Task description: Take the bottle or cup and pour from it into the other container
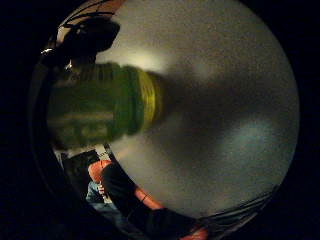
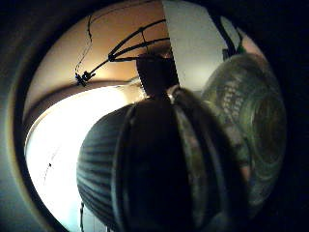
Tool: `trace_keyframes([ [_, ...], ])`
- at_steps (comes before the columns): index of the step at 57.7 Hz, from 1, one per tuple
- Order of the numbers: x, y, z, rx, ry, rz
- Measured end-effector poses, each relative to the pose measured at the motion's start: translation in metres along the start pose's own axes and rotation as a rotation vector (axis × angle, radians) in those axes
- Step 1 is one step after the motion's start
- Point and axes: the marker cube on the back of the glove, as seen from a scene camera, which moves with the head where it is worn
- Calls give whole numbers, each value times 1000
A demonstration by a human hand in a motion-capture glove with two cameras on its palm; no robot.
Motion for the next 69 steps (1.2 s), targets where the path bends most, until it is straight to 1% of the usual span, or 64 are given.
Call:
trace_keyframes([
  [5,-3,8,5,7,49,21],
  [11,-22,15,7,2,107,-6],
  [15,-44,24,6,21,197,-38],
  [20,-74,31,3,72,403,-84],
  [27,-123,24,4,75,633,-106],
  [33,-150,20,11,76,829,-66],
  [40,-179,6,24,66,1180,-17],
  [51,-219,-21,78,25,1666,-108],
  [58,-218,-16,118,62,2050,-94],
  [65,-218,-19,149,55,2268,-97],
  [69,-217,-21,159,44,2323,-92],
])
